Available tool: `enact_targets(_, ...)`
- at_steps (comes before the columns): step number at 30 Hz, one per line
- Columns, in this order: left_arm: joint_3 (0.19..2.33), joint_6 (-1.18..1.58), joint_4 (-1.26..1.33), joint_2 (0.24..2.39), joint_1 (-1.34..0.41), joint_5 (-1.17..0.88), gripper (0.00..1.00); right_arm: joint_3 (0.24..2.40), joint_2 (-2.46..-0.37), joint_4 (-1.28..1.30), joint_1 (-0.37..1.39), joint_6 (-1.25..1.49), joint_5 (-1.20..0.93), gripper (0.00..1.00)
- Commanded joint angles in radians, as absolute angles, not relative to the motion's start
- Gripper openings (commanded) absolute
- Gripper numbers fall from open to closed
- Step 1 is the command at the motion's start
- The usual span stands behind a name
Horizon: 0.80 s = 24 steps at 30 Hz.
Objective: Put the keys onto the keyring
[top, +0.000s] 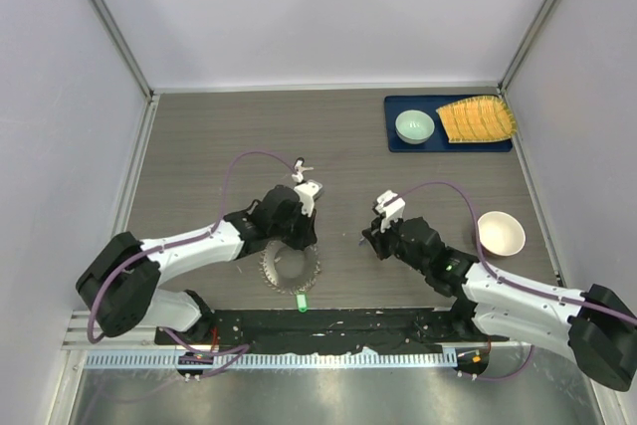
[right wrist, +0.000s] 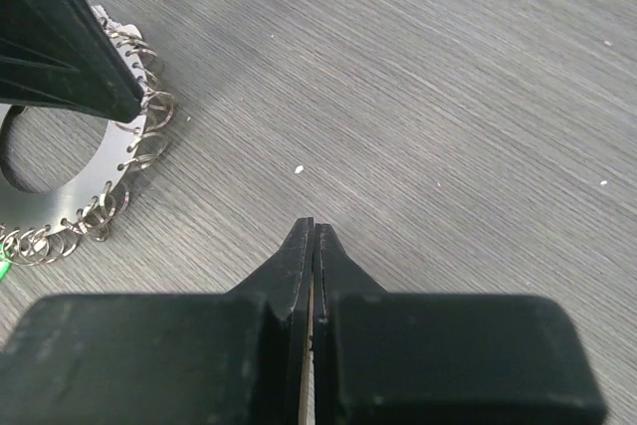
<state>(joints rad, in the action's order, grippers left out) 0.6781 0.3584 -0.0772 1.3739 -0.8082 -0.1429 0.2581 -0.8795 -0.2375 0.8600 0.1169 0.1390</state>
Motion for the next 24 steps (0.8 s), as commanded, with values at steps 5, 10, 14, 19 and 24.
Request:
enact_targets(5, 0.536, 0.319, 0.139, 1.218, -0.802, -0.189, 0.0, 0.391, -0.949, -0.11, 0.859, 0.219, 0.169, 0.01)
enact_targets(10, 0.436, 0.284, 0.319, 1.151, -0.801, -0.21, 0.0, 0.412, -0.98, -0.152, 0.858, 0.201, 0.153, 0.01)
enact_targets(14, 0.404, 0.253, 0.405, 1.132, -0.801, -0.248, 0.0, 0.478, -1.084, -0.088, 0.856, 0.222, 0.198, 0.01)
enact_targets(19, 0.325, 0.19, 0.552, 1.108, -0.801, -0.259, 0.0, 0.548, -1.221, -0.058, 0.825, 0.241, 0.216, 0.01)
enact_targets(24, 0.295, 0.127, 0.591, 1.075, -0.801, -0.249, 0.0, 0.661, -1.424, -0.069, 0.772, 0.212, 0.215, 0.01)
